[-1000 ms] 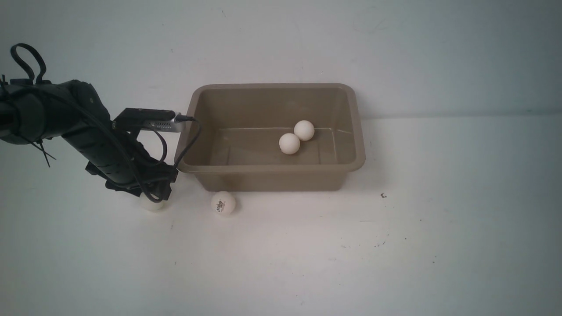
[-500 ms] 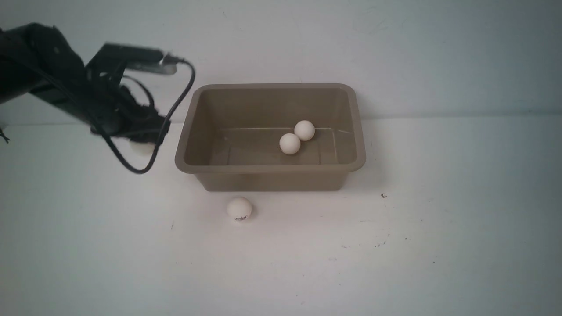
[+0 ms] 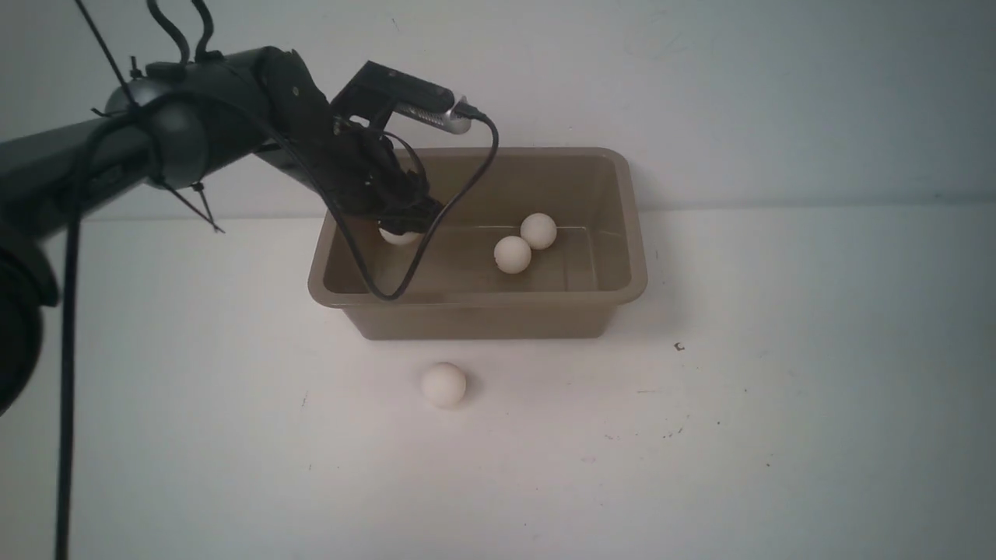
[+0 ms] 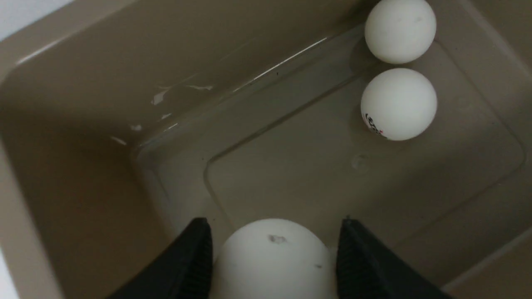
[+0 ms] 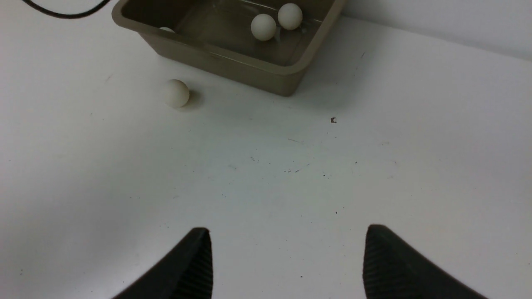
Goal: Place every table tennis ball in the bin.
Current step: Use the left arm to put the table tennis ball into the box, then use the left arm to clamp the table tennis ball closest to it
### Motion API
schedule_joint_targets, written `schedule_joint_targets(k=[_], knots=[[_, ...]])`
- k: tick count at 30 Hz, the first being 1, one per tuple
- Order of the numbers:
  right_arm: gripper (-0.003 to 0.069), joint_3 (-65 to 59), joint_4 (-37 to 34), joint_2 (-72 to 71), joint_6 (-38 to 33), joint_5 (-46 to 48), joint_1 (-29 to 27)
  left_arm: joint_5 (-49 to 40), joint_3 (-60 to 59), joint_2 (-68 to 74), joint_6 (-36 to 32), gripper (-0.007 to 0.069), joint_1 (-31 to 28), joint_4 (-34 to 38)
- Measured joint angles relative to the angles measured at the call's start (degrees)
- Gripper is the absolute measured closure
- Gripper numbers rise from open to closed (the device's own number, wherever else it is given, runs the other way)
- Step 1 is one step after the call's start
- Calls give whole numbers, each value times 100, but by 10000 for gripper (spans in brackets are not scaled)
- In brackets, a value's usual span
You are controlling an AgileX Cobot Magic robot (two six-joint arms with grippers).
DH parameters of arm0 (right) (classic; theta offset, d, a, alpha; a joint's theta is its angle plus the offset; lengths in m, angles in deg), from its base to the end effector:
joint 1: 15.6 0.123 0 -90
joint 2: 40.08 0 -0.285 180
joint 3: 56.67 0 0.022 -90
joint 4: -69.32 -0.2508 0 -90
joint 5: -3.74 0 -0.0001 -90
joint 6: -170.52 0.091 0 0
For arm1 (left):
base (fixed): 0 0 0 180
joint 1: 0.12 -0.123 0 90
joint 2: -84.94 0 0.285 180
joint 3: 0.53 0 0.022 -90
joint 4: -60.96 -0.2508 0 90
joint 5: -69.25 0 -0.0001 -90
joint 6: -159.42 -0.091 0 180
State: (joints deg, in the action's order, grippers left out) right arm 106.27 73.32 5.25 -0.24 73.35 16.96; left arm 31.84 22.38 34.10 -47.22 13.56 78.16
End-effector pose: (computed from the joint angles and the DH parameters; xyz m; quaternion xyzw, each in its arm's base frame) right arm 0.0699 0.0376 0.4006 -0.1824 0.8946 0.1125 0.3922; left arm 0.4639 -0.1298 0.2239 0.2444 0.9110 -0.0878 0.3203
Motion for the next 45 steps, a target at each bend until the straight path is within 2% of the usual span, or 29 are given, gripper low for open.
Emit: schedule_joint_targets(k=[2, 6, 8, 15, 20, 24, 30, 45], knots=[[216, 0, -19, 0, 0, 0, 0, -55, 140, 126, -21, 256, 0, 13], [216, 0, -59, 0, 0, 0, 0, -208, 391, 244, -2, 129, 0, 114], [216, 0, -82, 0, 0, 0, 0, -431, 554, 244, 37, 104, 0, 118], [216, 0, -30, 0, 0, -39, 0, -2332, 963, -467, 91, 132, 0, 13], [216, -2, 25, 0, -4, -57, 0, -3210, 366, -1200, 86, 157, 70, 13], [216, -34, 63, 0, -4, -83, 0, -3128, -362, -1494, 57, 157, 330, -5], [216, -69, 97, 0, -4, -83, 0, -2261, -1266, -1390, 31, 157, 902, -184], [216, -69, 9, 0, -4, -83, 0, -1712, -1354, -612, 193, 157, 1030, -734]])
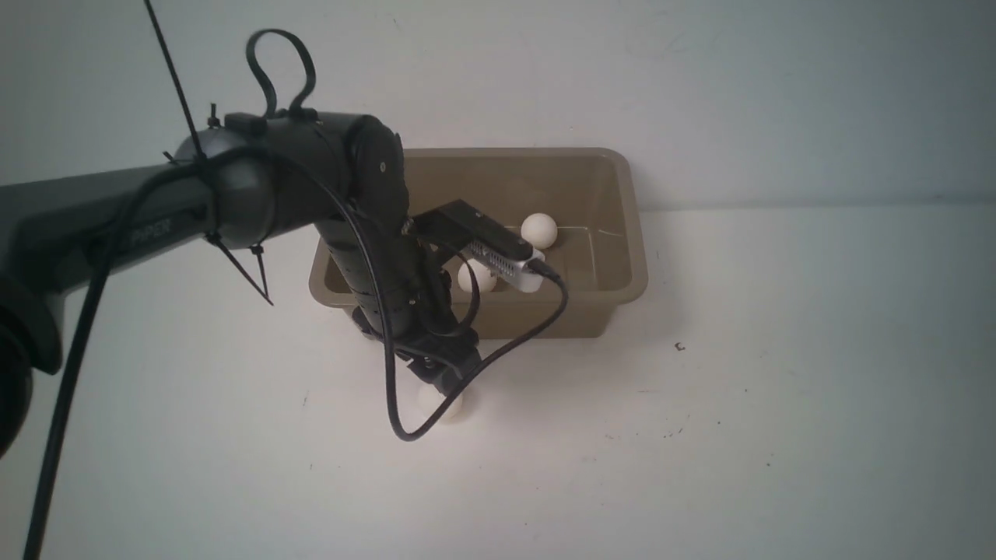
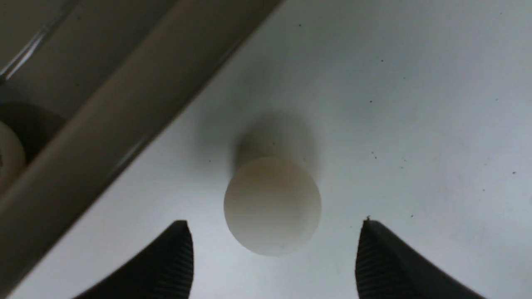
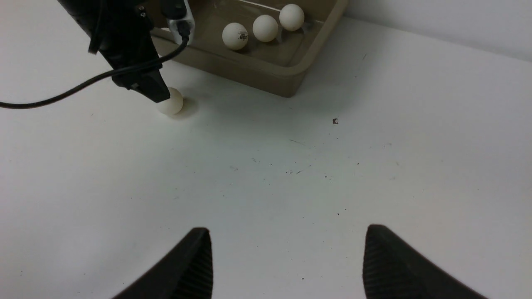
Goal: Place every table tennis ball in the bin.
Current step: Use the left arm to clamp the table tennis ball closest to it
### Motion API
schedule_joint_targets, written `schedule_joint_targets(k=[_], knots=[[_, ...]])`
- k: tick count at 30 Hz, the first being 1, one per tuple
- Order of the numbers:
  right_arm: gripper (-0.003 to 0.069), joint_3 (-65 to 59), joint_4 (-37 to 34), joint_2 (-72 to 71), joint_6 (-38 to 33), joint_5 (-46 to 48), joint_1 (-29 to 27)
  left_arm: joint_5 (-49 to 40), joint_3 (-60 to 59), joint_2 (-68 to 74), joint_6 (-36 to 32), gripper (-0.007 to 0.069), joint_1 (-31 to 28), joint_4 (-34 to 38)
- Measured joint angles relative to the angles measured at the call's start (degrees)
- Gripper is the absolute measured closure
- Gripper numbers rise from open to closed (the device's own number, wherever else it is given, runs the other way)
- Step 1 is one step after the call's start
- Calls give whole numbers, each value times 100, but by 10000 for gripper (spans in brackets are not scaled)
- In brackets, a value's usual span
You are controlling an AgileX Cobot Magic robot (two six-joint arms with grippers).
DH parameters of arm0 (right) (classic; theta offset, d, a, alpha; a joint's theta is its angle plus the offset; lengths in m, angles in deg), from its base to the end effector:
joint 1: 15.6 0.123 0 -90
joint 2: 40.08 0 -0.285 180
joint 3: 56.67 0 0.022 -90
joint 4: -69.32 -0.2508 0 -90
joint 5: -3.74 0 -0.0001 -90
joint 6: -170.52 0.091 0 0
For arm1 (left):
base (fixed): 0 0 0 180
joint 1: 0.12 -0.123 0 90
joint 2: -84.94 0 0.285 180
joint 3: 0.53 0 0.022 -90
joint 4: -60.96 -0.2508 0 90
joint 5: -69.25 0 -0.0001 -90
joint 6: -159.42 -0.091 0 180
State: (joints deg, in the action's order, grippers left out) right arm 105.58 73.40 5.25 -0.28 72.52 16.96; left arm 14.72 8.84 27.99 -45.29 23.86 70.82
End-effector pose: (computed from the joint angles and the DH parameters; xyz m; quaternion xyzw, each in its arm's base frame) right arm 0.0714 0.0385 0.3982 -0.1830 0.8939 0.1121 0.3935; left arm 0.3721 -0.1794 0.1932 0.3699 0.9204 -0.0741 0.1028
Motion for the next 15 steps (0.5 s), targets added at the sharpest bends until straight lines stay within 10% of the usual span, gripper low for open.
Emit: schedule_joint_targets(k=[15], knots=[[216, 0, -5, 0, 0, 0, 0, 94, 0, 346, 144, 157, 0, -108]])
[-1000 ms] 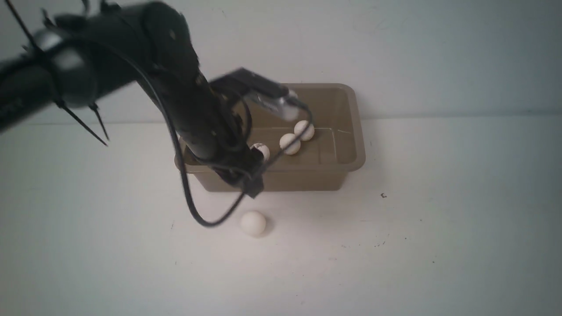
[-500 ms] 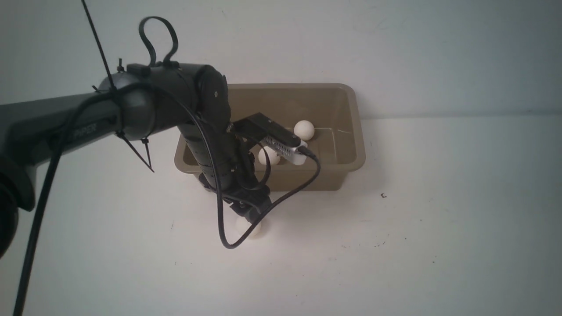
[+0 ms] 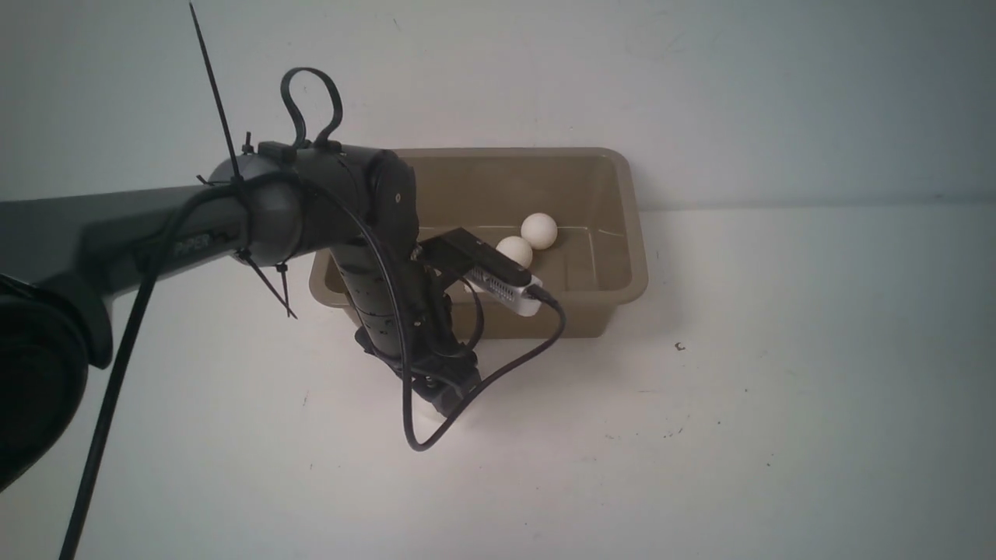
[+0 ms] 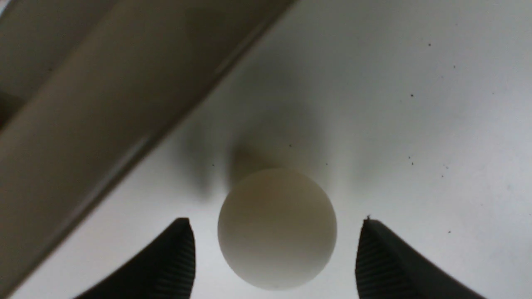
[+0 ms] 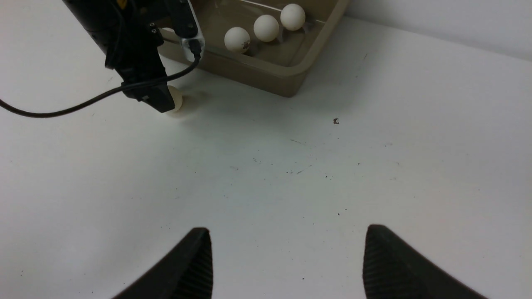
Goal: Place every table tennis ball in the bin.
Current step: Use the left arm to clamp the table tennis ball closest to it
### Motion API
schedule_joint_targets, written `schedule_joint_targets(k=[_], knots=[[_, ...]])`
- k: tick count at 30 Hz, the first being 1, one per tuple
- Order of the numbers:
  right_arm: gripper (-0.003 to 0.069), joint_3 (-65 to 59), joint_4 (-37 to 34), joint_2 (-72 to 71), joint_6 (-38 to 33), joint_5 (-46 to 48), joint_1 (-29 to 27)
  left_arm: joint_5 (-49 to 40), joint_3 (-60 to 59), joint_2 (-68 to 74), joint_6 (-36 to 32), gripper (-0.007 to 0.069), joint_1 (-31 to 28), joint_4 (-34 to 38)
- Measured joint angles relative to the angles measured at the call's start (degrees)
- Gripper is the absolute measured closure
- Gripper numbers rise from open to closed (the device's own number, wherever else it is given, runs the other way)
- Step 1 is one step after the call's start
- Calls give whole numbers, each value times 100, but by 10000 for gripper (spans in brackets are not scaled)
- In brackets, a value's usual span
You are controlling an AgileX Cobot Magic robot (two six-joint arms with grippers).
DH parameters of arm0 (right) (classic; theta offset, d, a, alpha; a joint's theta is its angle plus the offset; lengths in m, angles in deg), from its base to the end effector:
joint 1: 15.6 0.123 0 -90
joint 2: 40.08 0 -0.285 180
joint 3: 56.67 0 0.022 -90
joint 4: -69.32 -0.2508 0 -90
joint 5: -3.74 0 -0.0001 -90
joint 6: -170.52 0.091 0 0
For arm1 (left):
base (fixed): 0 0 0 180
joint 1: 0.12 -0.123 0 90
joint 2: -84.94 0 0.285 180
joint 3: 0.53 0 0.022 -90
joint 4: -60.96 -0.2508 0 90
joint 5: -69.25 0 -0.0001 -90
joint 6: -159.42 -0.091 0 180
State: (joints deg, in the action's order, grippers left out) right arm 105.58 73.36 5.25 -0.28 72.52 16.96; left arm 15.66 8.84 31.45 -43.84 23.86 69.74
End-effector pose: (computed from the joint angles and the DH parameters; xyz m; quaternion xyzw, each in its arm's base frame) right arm 0.0714 0.0385 0.3982 -0.1830 0.8939 0.1124 0.3934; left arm 0.3771 -0.1800 0.1682 0.3613 0.9267 -0.0656 0.0802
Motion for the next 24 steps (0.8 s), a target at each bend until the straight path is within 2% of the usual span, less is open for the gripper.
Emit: schedule_joint_targets(k=[7, 11, 17, 24], knots=[[216, 0, 0, 0, 0, 0, 0, 13, 13, 141, 123, 179, 15, -51], [216, 0, 0, 0, 0, 0, 0, 68, 36, 199, 182, 279, 15, -12], [216, 0, -2, 0, 0, 0, 0, -17, 11, 20, 42, 279, 82, 323], [216, 0, -2, 0, 0, -73, 0, -252, -2, -871, 91, 279, 359, 400]])
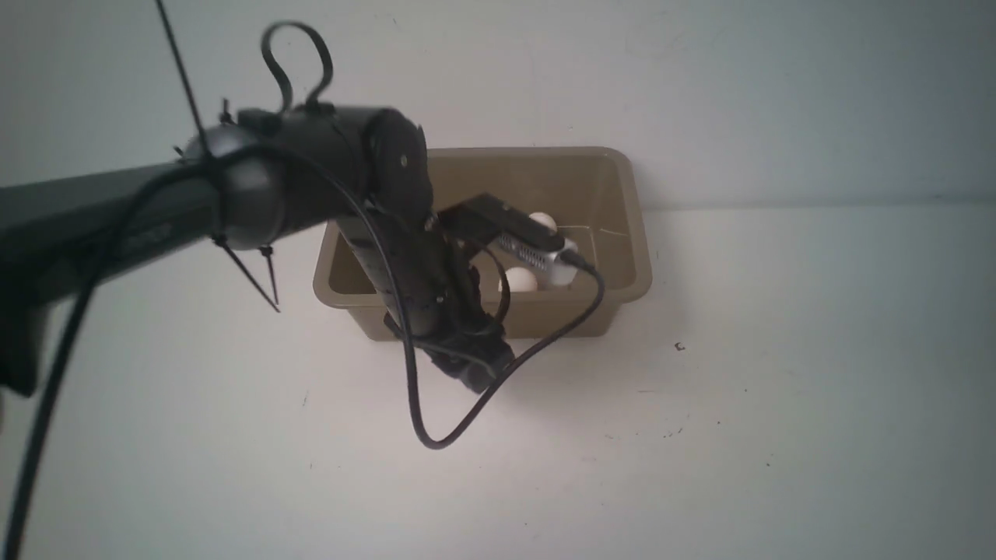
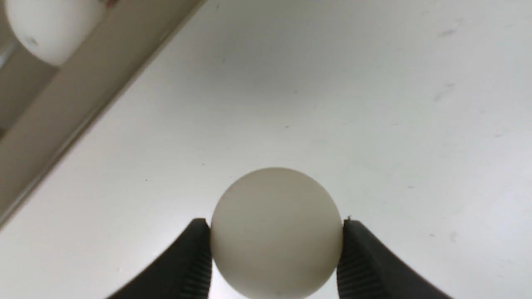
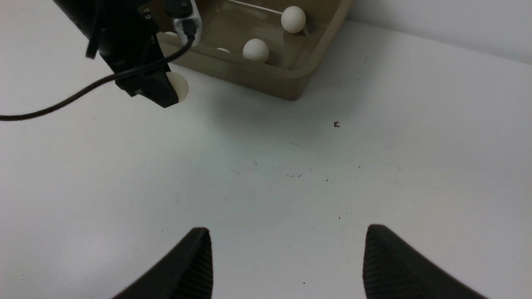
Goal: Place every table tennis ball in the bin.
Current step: Use the left arm to clamp the table tennis ball closest to it, then use the left arm to put the table tennis ball into the box
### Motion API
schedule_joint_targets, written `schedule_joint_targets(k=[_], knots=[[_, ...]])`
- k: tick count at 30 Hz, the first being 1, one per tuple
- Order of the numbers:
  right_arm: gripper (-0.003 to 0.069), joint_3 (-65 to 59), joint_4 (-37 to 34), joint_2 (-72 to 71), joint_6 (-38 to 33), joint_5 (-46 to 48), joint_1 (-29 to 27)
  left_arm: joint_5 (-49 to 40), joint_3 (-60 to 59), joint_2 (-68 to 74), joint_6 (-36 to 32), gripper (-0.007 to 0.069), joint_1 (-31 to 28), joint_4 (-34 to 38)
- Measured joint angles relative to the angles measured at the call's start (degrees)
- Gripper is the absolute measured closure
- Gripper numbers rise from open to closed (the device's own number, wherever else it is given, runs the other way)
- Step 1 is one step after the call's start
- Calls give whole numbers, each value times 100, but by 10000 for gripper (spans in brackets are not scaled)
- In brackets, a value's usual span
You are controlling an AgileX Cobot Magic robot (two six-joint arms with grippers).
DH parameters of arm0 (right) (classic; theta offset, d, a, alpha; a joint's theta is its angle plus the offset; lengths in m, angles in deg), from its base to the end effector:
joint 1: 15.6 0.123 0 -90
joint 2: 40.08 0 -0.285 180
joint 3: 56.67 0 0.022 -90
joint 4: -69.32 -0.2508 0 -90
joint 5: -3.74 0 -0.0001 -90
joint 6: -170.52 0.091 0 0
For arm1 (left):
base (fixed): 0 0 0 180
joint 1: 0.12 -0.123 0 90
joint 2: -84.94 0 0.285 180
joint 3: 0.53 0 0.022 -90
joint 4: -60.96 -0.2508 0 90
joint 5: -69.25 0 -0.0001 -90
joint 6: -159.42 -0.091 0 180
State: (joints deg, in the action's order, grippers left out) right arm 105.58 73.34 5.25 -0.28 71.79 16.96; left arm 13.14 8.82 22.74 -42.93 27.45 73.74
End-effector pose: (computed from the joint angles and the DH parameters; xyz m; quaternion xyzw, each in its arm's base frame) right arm 0.0720 0.0390 0.3991 -0.1827 0.8913 0.1146 0.3987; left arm 0.3491 -0.2011 0.2306 0.3711 0.9135 -0.1059 0.1288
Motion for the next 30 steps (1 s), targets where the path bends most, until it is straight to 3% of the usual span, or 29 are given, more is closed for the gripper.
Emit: schedule_joint_targets(k=[3, 9, 14, 21, 25, 28, 30], knots=[[216, 0, 0, 0, 0, -40, 0, -13, 0, -378, 5, 279, 99, -81], [216, 0, 0, 0, 0, -77, 0, 868, 360, -773, 318, 279, 82, -813], [216, 0, -83, 0, 0, -82, 0, 862, 1083, 255, 606, 279, -410, -1343], [216, -4, -402, 0, 0, -92, 0, 910, 1985, 1380, 485, 279, -591, -1334], [216, -4, -457, 0, 0, -92, 0, 905, 2267, 1627, 326, 227, -579, -1133], [216, -7, -522, 0, 0, -92, 0, 848, 2330, 1678, 292, 128, -579, -1043], [216, -7, -536, 0, 0, -94, 0, 829, 2330, 1652, 260, 104, -579, -1043]])
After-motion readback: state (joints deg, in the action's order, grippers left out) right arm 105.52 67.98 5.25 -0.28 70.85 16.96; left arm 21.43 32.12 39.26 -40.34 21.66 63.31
